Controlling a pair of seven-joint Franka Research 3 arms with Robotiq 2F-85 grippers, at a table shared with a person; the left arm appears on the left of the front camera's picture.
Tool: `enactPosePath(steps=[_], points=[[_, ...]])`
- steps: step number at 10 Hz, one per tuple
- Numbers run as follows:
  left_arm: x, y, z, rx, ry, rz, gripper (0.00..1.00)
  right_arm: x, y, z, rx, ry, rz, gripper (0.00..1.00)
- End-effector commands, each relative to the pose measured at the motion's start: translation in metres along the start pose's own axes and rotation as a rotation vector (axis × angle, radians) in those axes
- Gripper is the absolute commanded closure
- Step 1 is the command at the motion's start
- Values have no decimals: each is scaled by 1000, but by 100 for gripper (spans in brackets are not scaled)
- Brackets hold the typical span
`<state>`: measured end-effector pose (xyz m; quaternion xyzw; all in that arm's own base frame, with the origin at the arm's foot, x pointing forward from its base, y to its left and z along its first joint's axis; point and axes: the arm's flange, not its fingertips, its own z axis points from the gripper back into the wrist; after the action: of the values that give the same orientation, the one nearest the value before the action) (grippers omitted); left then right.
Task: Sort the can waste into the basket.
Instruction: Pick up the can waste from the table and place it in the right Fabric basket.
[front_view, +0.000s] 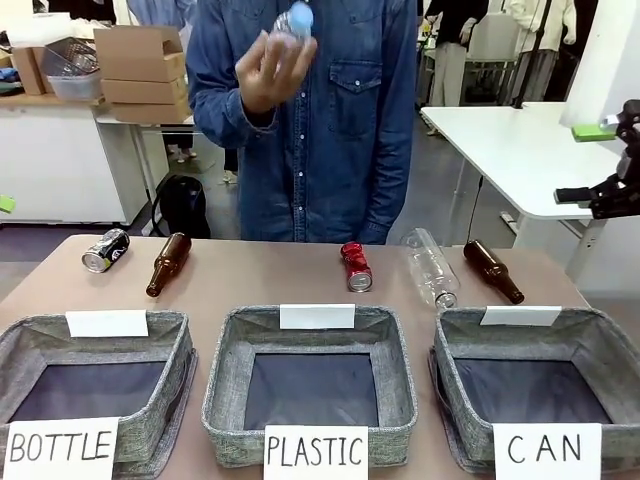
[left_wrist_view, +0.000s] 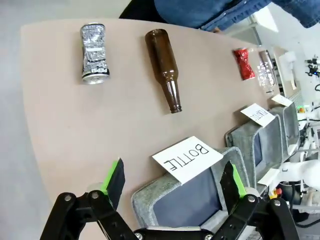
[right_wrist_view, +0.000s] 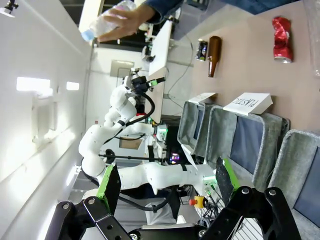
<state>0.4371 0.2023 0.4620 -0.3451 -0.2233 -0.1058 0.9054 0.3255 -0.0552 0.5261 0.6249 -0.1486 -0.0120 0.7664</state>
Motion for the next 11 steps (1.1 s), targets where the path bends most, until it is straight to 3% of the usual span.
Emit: enactPosePath(steps=[1, 2, 4, 6, 9, 11], points=[[-1, -11, -16, -50, -8, -18, 0, 4, 2, -1, 26, -6, 28, 0], [3, -15, -24, -132, 4, -53, 0, 4, 2, -1, 26, -6, 28, 0], [24, -16, -60, 112, 8, -56, 0, 4, 2, -1, 26, -6, 28, 0], [47, -15, -105, 283, 93, -79, 0, 4, 2, -1, 26, -6, 28, 0], [72, 1, -154, 393, 126, -105, 0, 4, 2, -1, 26, -6, 28, 0], [79, 12, -184, 543, 151, -152, 0, 4, 2, -1, 26, -6, 28, 0]])
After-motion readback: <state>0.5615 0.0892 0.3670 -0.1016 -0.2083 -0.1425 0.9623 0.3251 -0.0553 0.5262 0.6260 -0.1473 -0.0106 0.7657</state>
